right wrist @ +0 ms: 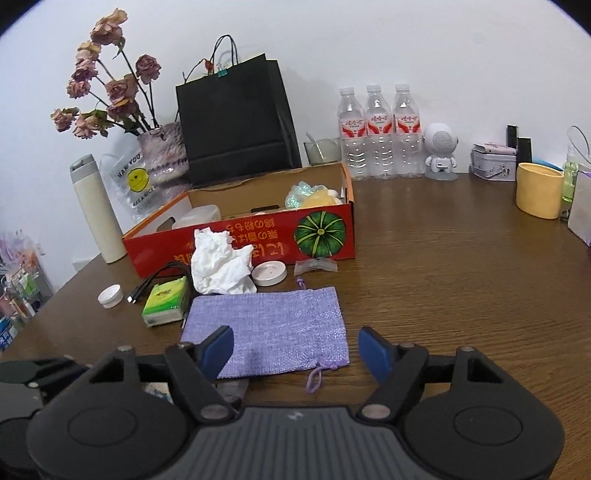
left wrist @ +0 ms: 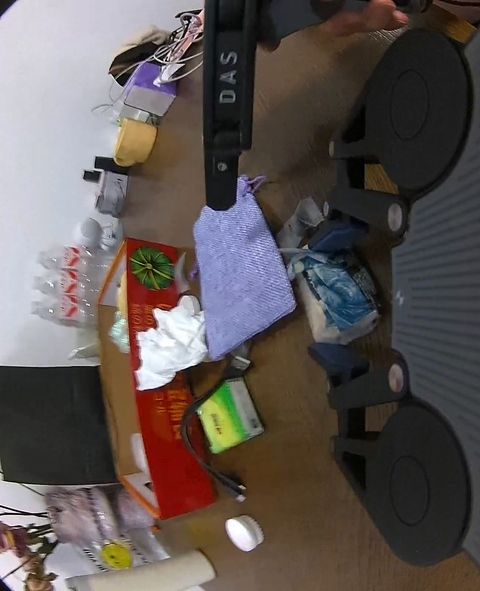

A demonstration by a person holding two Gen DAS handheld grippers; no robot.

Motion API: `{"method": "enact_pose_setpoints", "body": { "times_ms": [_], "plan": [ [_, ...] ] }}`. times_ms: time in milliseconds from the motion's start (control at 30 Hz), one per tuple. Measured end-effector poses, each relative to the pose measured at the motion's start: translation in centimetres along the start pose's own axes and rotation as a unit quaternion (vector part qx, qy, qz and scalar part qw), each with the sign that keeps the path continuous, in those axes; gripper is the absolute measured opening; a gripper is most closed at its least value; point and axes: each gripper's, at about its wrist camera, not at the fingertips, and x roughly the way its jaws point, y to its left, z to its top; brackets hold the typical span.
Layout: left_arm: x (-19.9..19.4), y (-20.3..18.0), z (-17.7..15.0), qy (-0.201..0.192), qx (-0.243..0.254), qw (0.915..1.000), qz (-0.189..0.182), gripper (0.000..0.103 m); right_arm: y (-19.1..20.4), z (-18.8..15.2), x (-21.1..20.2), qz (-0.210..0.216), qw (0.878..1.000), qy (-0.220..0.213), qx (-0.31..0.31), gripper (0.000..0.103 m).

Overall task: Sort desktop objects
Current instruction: 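Move both tools back to the blue wrapper and small clear packet, then grasp the blue crumpled wrapper with the left tool while the right tool grasps the clear packet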

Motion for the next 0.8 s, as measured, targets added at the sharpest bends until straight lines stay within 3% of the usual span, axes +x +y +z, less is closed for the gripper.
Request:
{"method": "enact_pose_setpoints", "body": {
  "times_ms": [133, 200, 267, 400, 500, 667, 800],
  "plan": [
    [-1.6, 0.9, -0.6, -0.009, -0.003, 0.9999, 0.003, 0.036, 1.2, -0.2, 0.5, 0.028, 0.999, 0.024, -0.031, 0.058],
    [-2.8, 2.3, -0.9, -0.017, -0.027, 0.9993, 0.017, 0.025, 2.7, -0.7, 0.7, 0.035, 0.995, 0.049, -0.074, 0.045],
    [-3.7, 4.1, -1.0, -0.023, -0.058, 0.9978, 0.024, 0.023, 4.2, -1.7, 0.7, 0.033, 0.991, 0.067, -0.111, 0.028],
    [-5.1, 7.2, -0.9, -0.037, -0.108, 0.9925, 0.045, 0.018, 4.9, -2.9, 1.2, 0.034, 0.99, 0.081, -0.106, 0.025],
    [-5.8, 7.8, -0.8, -0.048, -0.117, 0.9901, 0.062, 0.018, 5.2, -2.6, 1.5, 0.033, 0.99, 0.085, -0.108, 0.026],
    [-6.6, 7.5, -1.1, -0.063, -0.125, 0.9884, 0.058, 0.018, 6.3, -3.1, 1.4, 0.024, 0.989, 0.08, -0.125, 0.021],
    [-7.2, 6.8, -1.5, -0.071, -0.111, 0.9893, 0.062, 0.018, 7.1, -3.5, -0.8, 0.058, 0.99, 0.058, -0.114, 0.021]
  ]
}}
